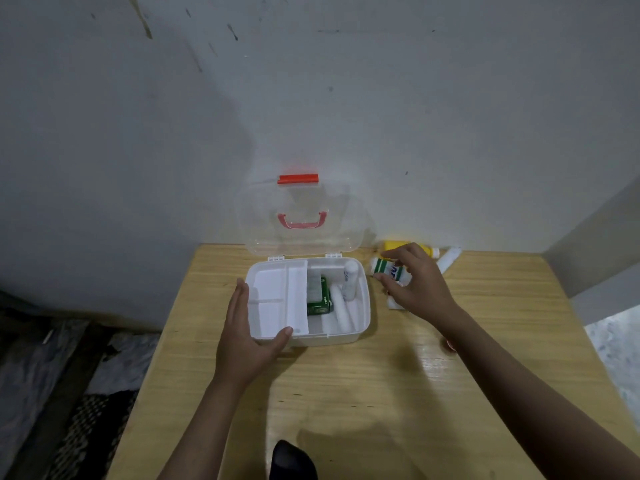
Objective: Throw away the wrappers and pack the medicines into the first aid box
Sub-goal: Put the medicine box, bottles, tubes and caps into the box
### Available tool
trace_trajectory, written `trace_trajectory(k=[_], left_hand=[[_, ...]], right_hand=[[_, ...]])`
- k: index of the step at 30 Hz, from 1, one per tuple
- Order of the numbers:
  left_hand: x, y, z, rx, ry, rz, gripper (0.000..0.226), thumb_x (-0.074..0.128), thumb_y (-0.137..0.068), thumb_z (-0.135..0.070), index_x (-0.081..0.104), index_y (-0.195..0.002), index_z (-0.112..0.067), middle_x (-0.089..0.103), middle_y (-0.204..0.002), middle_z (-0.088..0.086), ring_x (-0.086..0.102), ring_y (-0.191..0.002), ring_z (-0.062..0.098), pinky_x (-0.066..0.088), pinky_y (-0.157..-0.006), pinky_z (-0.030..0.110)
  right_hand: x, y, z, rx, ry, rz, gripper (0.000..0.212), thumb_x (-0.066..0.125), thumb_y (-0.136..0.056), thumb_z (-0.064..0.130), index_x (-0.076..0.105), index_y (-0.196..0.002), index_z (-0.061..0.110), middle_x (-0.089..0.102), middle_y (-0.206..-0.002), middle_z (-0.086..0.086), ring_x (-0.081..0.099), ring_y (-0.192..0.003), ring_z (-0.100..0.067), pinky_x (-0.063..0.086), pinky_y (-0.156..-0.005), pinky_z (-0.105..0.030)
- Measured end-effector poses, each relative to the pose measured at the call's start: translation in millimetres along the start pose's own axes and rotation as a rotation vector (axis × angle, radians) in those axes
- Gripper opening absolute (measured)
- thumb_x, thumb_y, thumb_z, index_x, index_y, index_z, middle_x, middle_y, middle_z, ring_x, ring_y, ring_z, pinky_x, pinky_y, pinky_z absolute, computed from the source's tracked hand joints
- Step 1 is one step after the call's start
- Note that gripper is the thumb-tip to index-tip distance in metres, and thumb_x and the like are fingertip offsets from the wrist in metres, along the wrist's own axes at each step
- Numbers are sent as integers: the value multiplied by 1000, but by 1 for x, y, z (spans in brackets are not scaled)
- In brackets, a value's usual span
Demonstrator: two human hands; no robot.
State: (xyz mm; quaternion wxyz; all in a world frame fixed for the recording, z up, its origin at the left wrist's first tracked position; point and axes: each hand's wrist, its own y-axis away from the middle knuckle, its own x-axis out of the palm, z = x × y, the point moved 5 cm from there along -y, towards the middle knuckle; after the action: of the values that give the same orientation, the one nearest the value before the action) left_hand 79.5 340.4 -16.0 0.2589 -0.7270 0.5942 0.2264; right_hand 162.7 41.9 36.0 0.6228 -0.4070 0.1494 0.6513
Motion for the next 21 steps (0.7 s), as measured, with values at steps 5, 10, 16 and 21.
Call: trace_trajectory(k=[5, 10, 16, 21], left_hand=[[0, 0, 0, -5, -7, 5, 111, 68, -62, -61, 13, -151, -23, 13, -160, -7, 15, -145, 9, 25, -109, 30], [-1, 1, -1, -8, -4, 9, 112, 64, -62, -65, 14, -151, -22, 13, -160, -7, 15, -145, 9, 25, -109, 30], [-1, 0, -1, -6, -11, 0, 111, 64, -62, -64, 14, -151, -21, 14, -159, -6, 16, -144, 9, 26, -109, 29], [-1, 2, -3, -12, -4, 1, 112, 64, -61, -65, 13, -151, -22, 14, -159, -8, 15, -144, 8, 24, -109, 28]], right_hand=[[20, 0, 23, -154, 73, 68, 32, 73, -77, 27, 66, -105, 13, 63, -96, -5, 56, -89, -21, 43, -76, -28], [26, -9, 45, -228, 114, 71, 20, 71, -79, 18, 70, -97, 11, 66, -93, -7, 60, -87, -24, 50, -70, -35], [74, -9, 74, -124, 455, 743, 20, 65, -83, 10, 68, -102, 15, 65, -104, -7, 64, -94, -23, 55, -75, -34], [104, -11, 72, -148, 675, 1048, 21, 65, -83, 10, 66, -103, 9, 67, -106, -6, 63, -97, -23, 47, -76, -32]])
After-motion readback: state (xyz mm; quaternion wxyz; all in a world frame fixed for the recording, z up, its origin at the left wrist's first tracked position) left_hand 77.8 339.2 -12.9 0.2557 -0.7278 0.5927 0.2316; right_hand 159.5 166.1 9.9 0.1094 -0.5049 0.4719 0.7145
